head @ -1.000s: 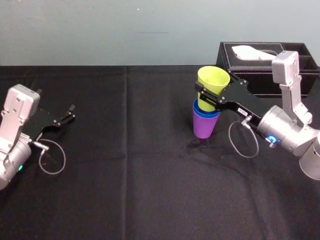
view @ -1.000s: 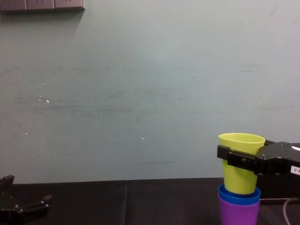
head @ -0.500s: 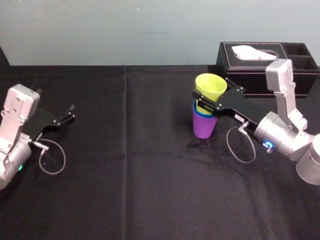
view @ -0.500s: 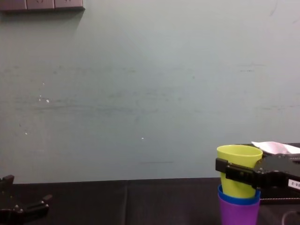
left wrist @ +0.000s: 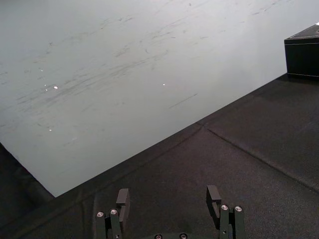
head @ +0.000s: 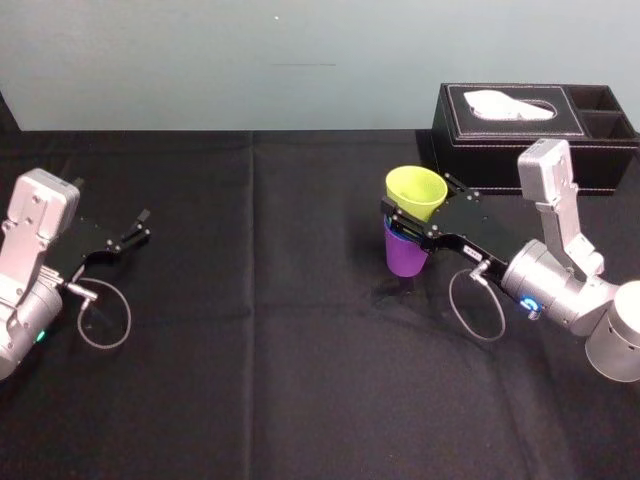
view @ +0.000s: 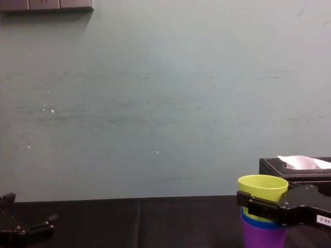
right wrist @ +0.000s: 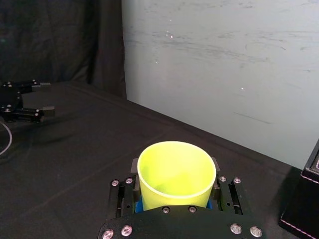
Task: Stack the three plastic cups sequentially using one hand.
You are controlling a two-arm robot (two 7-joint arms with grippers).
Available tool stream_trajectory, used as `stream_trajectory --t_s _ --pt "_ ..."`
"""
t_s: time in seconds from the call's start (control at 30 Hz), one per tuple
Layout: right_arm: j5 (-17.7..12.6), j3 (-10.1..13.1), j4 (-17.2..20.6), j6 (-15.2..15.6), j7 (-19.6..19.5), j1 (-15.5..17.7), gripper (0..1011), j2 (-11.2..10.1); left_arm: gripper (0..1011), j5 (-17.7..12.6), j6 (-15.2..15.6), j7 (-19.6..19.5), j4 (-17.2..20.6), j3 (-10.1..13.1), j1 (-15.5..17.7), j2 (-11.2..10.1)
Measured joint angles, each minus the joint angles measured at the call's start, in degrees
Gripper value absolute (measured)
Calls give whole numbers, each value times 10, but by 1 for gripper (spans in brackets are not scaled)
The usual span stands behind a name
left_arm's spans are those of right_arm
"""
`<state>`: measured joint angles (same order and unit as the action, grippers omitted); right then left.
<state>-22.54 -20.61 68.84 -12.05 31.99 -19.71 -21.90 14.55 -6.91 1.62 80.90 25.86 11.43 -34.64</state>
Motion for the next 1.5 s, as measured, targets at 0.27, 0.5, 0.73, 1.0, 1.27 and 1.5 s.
stream_trajectory --t_s 0.27,0.5,0.73,1.0,1.27,1.5 --pt "9 4 -2 -4 -6 4 748 1 1011 0 0 0 0 0 0 0" --pt "17 6 -1 -6 -10 6 747 3 1011 0 0 0 0 0 0 0" --pt "20 8 -1 -6 -11 6 747 4 1011 0 0 0 0 0 0 0" --pt "20 8 -1 -6 -11 6 825 4 1011 0 0 0 0 0 0 0" --pt "20 7 -1 -5 -11 6 1003 3 1011 0 0 0 0 0 0 0" --pt "21 8 13 -8 -11 11 1000 -1 1011 0 0 0 0 0 0 0"
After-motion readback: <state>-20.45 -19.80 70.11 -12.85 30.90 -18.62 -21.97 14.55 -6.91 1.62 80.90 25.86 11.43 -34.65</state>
